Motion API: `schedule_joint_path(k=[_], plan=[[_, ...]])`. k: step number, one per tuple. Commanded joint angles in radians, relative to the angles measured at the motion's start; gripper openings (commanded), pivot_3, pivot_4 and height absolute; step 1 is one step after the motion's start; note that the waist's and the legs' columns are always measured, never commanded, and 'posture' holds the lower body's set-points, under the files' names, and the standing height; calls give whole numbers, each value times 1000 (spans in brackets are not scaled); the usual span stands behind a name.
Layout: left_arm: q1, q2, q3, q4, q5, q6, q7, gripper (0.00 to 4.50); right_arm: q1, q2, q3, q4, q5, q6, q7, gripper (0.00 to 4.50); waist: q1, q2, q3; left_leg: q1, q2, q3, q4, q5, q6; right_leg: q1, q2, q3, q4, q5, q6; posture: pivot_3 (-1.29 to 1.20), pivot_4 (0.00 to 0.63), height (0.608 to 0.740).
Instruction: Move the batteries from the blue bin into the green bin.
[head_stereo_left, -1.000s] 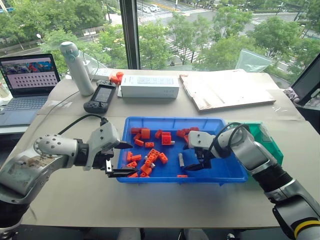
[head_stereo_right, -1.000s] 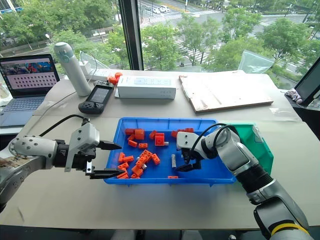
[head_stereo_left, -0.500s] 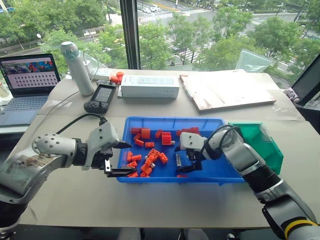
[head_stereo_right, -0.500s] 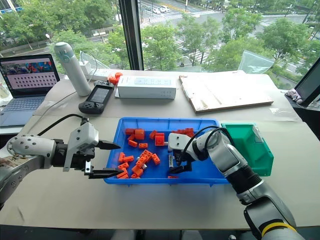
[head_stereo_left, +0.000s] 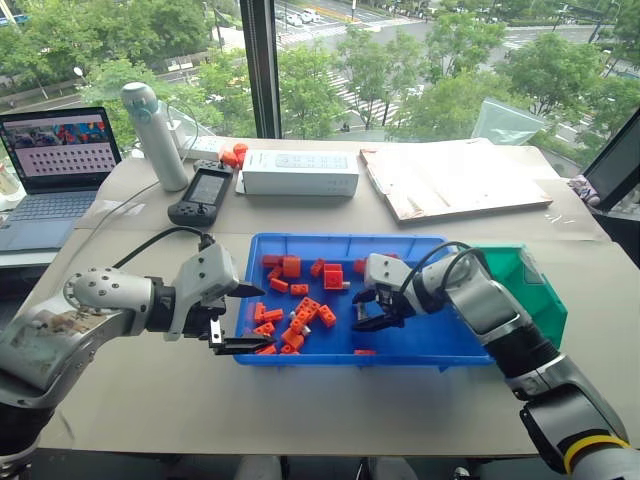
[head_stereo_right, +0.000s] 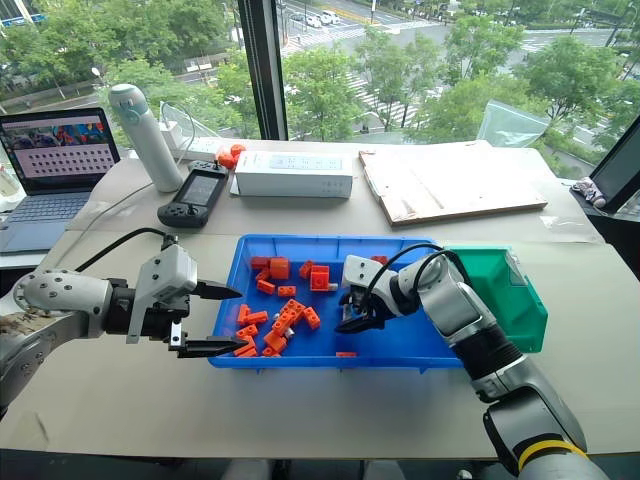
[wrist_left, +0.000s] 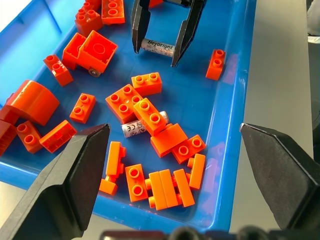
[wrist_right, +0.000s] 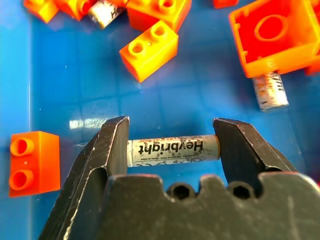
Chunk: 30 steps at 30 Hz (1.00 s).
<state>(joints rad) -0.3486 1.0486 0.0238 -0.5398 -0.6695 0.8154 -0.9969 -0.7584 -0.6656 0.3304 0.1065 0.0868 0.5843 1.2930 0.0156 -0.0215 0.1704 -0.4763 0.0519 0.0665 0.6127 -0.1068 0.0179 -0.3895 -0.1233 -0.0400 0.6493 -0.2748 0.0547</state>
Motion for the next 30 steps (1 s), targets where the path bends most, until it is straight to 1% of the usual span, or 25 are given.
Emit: schedule_joint_path(k=[1,2,3,7,9,12,15,17,19,20,21,22,23,25,29,30], plan=[[-115,-105,67,0,-147,18,23,4500,-90,-148,-124,-62,47,66,50,2478,5,0,1,0,0,0,0,0,0,0,0,0,0,0,0,0,150,730],[-141,-129,79,3,-183,32,30,4500,-100,-180,-134,-62,46,74,53,2478,5,0,1,0,0,0,0,0,0,0,0,0,0,0,0,0,150,730],[-164,-141,70,9,-188,35,24,4500,-99,-239,-144,-54,28,63,58,2478,4,0,1,0,0,-1,1,0,-1,0,0,-1,0,0,0,0,150,730],[-220,-181,-11,76,-125,-6,-7,4500,-49,-440,-186,-6,-35,34,40,2478,5,0,1,1,-1,0,0,0,2,1,0,0,-1,0,0,0,150,730],[-248,-220,-20,108,-132,-14,-11,4500,1,-493,-210,-12,-32,32,37,2478,5,0,1,0,-1,0,0,0,2,1,0,0,-1,0,1,0,150,730],[-299,-285,-53,160,-109,-43,-24,4500,85,-538,-250,-19,-33,32,2,2478,-3,0,1,0,0,0,0,1,3,1,0,1,0,0,0,0,150,730],[-337,-347,-50,190,-121,-60,-24,4500,119,-534,-260,-33,-18,69,-11,2478,-7,0,1,1,0,0,1,1,3,1,0,1,0,0,1,0,150,730],[-379,-394,-44,216,-135,-54,-5,4500,119,-509,-252,-14,-23,51,-36,2478,-9,1,1,1,0,1,2,1,3,1,0,3,1,0,1,0,150,730],[-402,-417,-48,233,-130,-53,-2,4500,121,-495,-229,9,-49,11,-58,3481,-7,1,1,1,0,0,2,1,3,1,0,2,1,0,1,0,150,730],[-406,-422,-49,237,-123,-53,-2,4500,127,-504,-215,7,-61,2,-53,3663,-6,1,1,1,-1,0,3,1,3,1,0,2,1,0,1,0,150,730],[-408,-425,-49,238,-119,-50,0,4500,129,-520,-200,-1,-83,-8,-53,3970,-5,1,1,1,-1,0,3,1,3,1,0,2,1,0,1,0,150,730],[-410,-427,-49,238,-116,-48,3,4500,129,-531,-192,-6,-97,-13,-53,4400,-5,1,1,1,-1,0,3,1,3,1,0,3,0,0,1,0,150,730],[-408,-424,-46,237,-106,-50,13,4500,114,-543,-183,-33,-113,-9,-51,4480,-4,1,1,1,-1,0,3,1,3,1,0,3,0,0,1,0,150,730],[-408,-413,-47,234,-57,-70,47,4500,58,-531,-182,-94,-106,29,-47,4480,-4,1,1,0,-1,0,3,1,3,1,0,3,0,0,1,0,150,730],[-419,-375,-36,237,-3,-53,90,4500,-72,-392,-188,-224,12,139,-34,4480,-20,2,2,1,0,0,2,1,3,1,0,3,1,0,1,0,150,730],[-402,-336,-43,229,29,-57,83,4500,-98,-322,-180,-258,55,166,-41,4480,-22,2,2,1,1,-1,2,1,2,1,1,3,1,0,1,0,150,730]])
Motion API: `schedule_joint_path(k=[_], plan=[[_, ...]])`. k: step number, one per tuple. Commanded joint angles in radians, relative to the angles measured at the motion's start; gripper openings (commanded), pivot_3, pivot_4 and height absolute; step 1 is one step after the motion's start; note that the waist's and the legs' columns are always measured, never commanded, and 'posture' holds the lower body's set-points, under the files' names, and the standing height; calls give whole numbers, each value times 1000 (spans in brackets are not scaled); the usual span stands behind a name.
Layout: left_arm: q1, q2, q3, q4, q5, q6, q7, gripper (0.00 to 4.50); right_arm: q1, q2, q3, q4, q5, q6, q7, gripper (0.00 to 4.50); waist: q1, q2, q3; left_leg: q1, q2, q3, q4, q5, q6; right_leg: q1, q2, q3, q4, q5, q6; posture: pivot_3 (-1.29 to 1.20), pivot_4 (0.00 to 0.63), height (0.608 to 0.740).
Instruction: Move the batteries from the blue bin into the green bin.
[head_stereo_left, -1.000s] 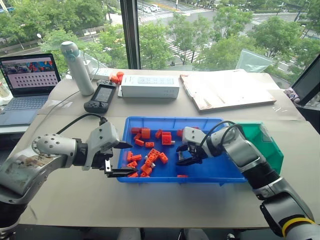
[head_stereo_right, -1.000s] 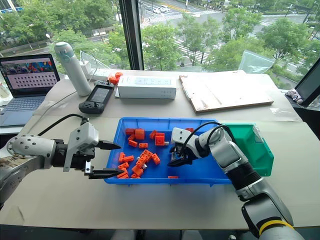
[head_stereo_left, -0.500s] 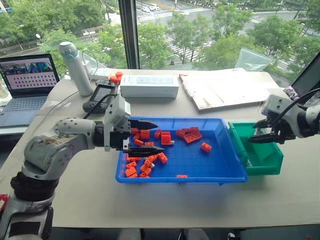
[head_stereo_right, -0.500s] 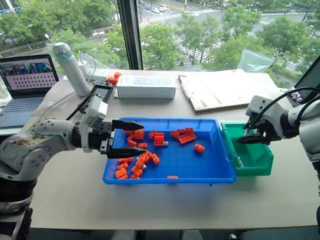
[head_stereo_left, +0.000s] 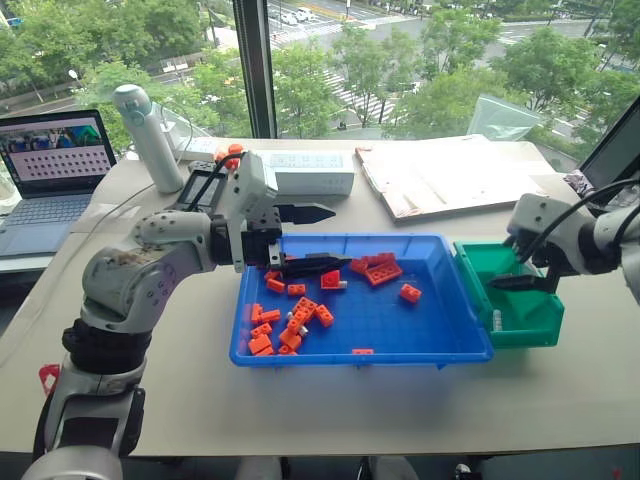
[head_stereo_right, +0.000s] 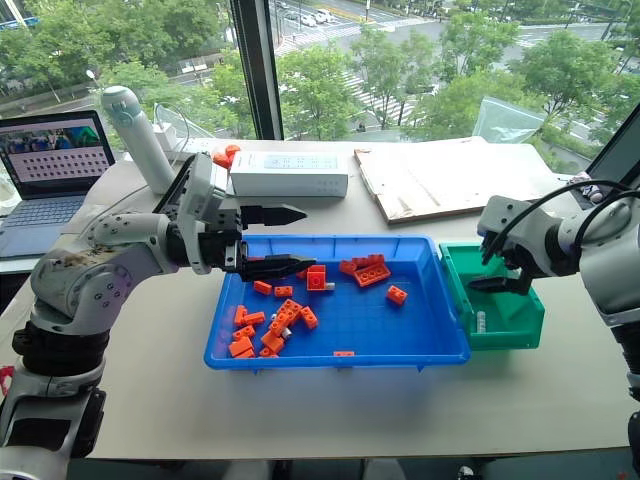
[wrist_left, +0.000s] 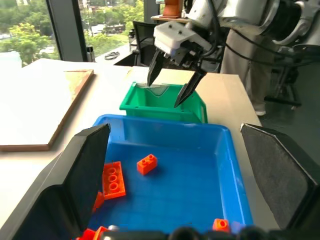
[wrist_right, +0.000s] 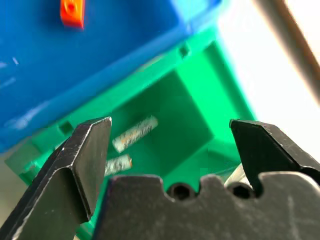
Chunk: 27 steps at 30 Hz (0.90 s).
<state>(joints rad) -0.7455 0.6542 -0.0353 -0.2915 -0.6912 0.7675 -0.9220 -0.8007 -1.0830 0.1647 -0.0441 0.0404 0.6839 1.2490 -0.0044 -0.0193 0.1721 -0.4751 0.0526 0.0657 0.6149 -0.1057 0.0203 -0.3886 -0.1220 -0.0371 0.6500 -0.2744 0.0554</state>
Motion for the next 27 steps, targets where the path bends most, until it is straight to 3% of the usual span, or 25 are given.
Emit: schedule_joint_path(k=[1,3,10,17,20,26,27], plan=[[14,97,6,-28,82,-18,-3,4500,-73,159,-7,-132,142,94,-4,4480,-4,-1,0,0,0,-1,-1,0,0,0,0,0,0,0,0,0,150,730],[63,166,4,-50,109,-20,-29,4500,-76,254,31,-159,175,117,-16,4480,-9,-1,0,0,0,-1,-2,0,-1,0,1,-1,0,0,0,0,150,730],[227,326,81,-147,99,39,-45,4500,-63,492,243,10,22,-95,-157,4480,17,-2,1,-2,-1,0,-2,0,0,-1,0,-2,-1,0,0,0,150,730],[317,378,147,-256,43,80,-45,4500,-116,606,329,271,-124,-352,-244,4480,17,-2,1,-2,0,0,-2,-1,-4,-5,0,-3,0,0,-1,0,150,730],[327,373,164,-271,32,95,-25,4500,-128,635,332,332,-155,-409,-262,3823,13,-2,1,-2,0,0,-2,0,-3,-3,0,-3,0,0,-1,0,150,730],[343,372,171,-278,18,98,-10,4500,-139,638,306,359,-195,-461,-265,1724,9,-2,1,-2,0,0,-2,1,-2,-3,0,-2,5,0,-1,0,150,730],[343,371,169,-277,17,97,-10,4500,-141,632,299,355,-198,-464,-265,1724,9,-2,1,-2,0,0,-2,2,-3,-3,0,-2,5,0,-2,0,150,730]])
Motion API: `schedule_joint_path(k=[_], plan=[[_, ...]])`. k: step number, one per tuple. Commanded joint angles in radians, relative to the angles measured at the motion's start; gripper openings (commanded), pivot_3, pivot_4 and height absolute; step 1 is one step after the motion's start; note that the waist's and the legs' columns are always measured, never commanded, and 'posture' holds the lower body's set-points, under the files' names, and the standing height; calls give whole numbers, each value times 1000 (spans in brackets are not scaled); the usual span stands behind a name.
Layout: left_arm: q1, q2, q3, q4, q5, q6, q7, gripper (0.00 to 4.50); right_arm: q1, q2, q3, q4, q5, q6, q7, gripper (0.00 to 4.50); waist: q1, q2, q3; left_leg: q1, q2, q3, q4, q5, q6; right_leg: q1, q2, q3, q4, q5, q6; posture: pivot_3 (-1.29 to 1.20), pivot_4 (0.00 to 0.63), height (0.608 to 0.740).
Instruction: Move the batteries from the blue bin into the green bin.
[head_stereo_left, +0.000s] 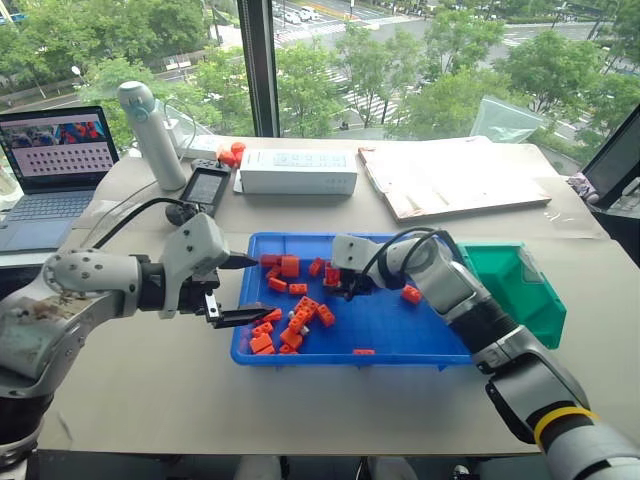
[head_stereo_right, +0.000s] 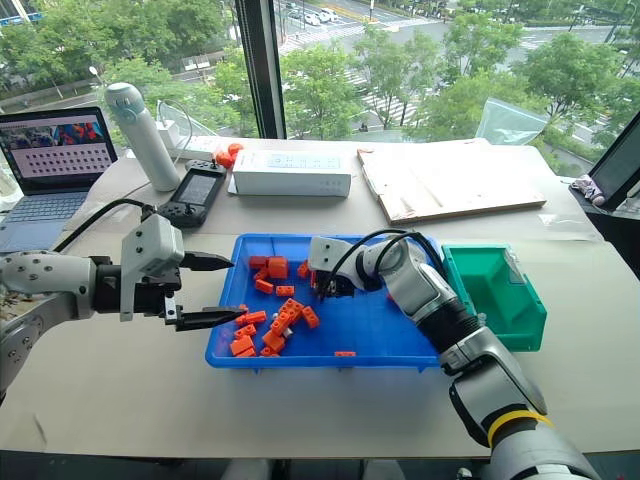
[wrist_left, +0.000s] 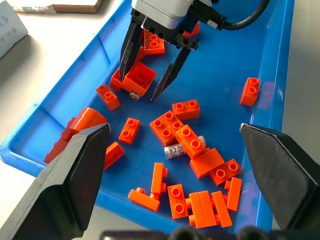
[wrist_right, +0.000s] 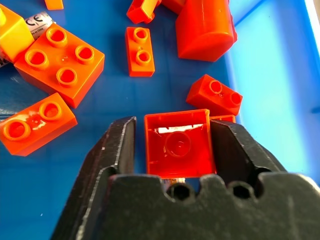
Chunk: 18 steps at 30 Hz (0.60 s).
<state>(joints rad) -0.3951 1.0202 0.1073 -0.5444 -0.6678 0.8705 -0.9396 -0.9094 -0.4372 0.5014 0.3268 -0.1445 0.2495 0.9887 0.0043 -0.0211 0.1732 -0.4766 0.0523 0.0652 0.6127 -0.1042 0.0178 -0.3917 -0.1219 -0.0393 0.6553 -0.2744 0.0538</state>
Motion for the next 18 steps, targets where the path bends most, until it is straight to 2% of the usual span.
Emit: schedule_joint_path(k=[1,6,10,13,18], plan=[[-12,2,20,-21,-8,-8,8,4500,-34,-25,-51,-27,-13,-23,-4,1724,1,0,0,0,0,0,0,0,0,-1,0,0,1,0,0,0,150,730],[-52,-22,-31,14,4,-37,-12,4500,-7,-128,-126,-135,17,58,47,1724,8,0,0,0,0,0,1,0,-1,-1,0,0,1,0,0,0,150,730],[-123,-55,-109,85,46,-86,-48,4500,83,-262,-171,-229,12,148,90,1724,10,0,0,0,0,0,1,0,-1,0,0,0,1,0,0,0,150,730],[-153,-71,-142,117,66,-111,-71,4500,124,-293,-200,-241,12,193,69,1724,7,0,0,0,0,0,1,0,-1,0,0,0,1,0,0,0,150,730],[-183,-83,-167,153,89,-135,-106,4500,176,-333,-240,-311,34,254,70,3438,-2,0,0,0,0,0,0,0,0,-2,0,1,2,-1,-1,0,150,730]])
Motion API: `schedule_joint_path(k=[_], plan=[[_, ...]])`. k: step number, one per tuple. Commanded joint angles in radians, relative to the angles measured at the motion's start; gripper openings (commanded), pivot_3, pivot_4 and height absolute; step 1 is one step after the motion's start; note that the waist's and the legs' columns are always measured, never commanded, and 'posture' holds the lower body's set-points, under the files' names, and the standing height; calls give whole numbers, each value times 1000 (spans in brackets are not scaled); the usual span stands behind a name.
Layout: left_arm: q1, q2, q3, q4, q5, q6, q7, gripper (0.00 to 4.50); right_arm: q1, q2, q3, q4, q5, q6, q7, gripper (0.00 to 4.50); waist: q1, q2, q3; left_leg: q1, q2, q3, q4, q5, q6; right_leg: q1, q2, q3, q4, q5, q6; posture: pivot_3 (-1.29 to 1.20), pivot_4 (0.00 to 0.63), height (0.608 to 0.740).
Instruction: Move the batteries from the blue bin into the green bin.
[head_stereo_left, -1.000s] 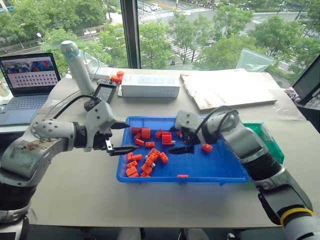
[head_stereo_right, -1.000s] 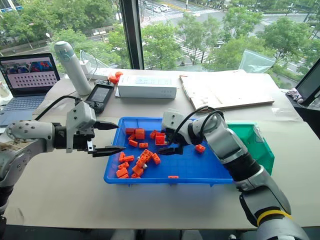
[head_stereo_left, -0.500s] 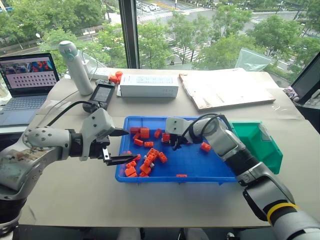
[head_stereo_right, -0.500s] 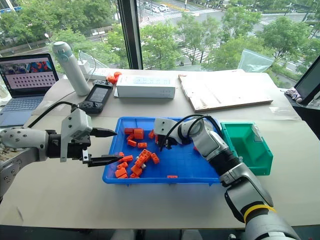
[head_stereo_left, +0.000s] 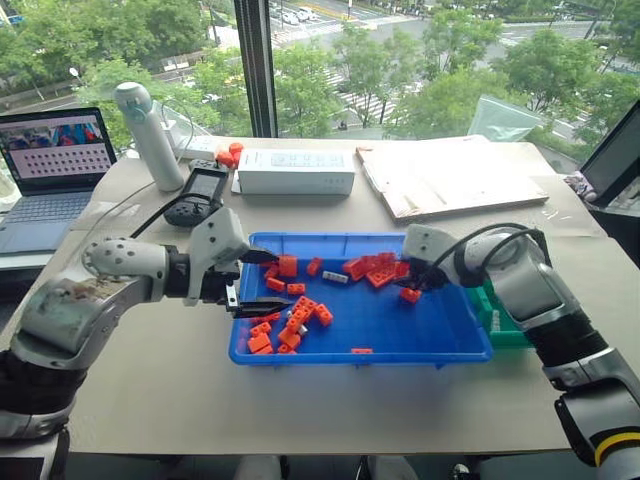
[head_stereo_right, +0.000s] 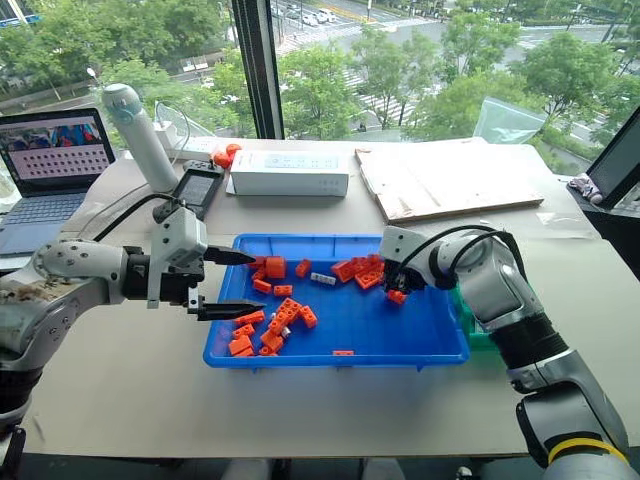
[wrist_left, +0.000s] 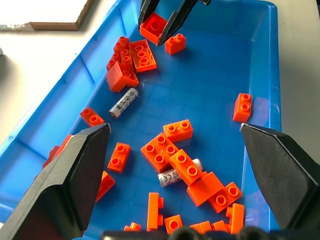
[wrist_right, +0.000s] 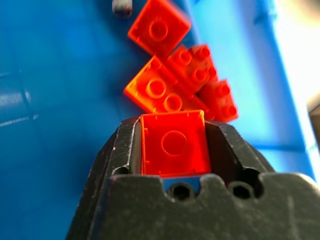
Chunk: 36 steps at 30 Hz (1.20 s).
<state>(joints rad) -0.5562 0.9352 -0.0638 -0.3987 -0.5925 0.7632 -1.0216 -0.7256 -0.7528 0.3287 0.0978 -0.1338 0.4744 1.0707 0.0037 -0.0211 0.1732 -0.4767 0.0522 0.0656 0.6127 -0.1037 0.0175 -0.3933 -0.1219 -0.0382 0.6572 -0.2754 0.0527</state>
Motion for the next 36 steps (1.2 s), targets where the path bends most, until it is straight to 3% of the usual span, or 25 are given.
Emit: schedule_joint_path(k=[1,3,4,9,15,21,25,26,27,36], plan=[[-22,3,5,9,16,-29,-29,4500,-10,-12,-76,-98,30,34,-19,3784,-3,0,0,0,0,0,0,0,0,0,0,0,0,0,0,0,150,730],[-19,7,9,10,19,-28,-37,4500,-16,15,-93,-133,56,50,-24,4425,-4,0,0,0,0,0,0,0,0,0,0,0,0,0,0,0,150,730],[-16,11,12,8,21,-25,-39,4500,-24,40,-96,-149,76,55,-24,4472,-3,0,0,0,0,0,0,0,0,0,0,0,0,0,0,0,150,730],[16,39,47,-22,20,1,-29,4500,-68,169,-26,-147,116,28,3,4472,-7,0,0,0,0,-1,0,0,0,0,0,0,0,0,0,0,150,730],[85,81,123,-87,-11,49,-2,4500,-133,301,59,63,95,-49,-7,4472,1,0,0,0,0,-1,0,0,0,0,0,0,0,0,0,0,150,730],[153,112,199,-147,-41,96,26,4500,-213,376,70,349,52,-157,-62,4472,-1,0,0,0,0,-1,0,0,-1,0,0,-1,1,0,0,0,150,730],[171,116,218,-165,-56,110,42,4500,-228,383,73,435,40,-178,-40,4472,-2,0,0,0,0,-1,0,0,-1,0,0,-1,0,0,0,0,150,730],[173,116,219,-167,-58,112,45,4500,-224,386,76,446,42,-178,-28,3971,-2,0,0,0,0,-1,0,0,-1,0,0,-1,1,0,0,0,150,730],[172,114,218,-168,-58,113,48,4500,-219,388,81,451,42,-174,-14,3825,-3,0,0,0,0,-1,0,0,-1,0,0,-1,1,0,0,0,150,730],[149,88,174,-144,-49,87,51,4500,-141,331,75,293,62,-99,103,700,-3,0,0,1,0,-1,0,0,-1,1,0,-1,1,0,0,0,150,730]])
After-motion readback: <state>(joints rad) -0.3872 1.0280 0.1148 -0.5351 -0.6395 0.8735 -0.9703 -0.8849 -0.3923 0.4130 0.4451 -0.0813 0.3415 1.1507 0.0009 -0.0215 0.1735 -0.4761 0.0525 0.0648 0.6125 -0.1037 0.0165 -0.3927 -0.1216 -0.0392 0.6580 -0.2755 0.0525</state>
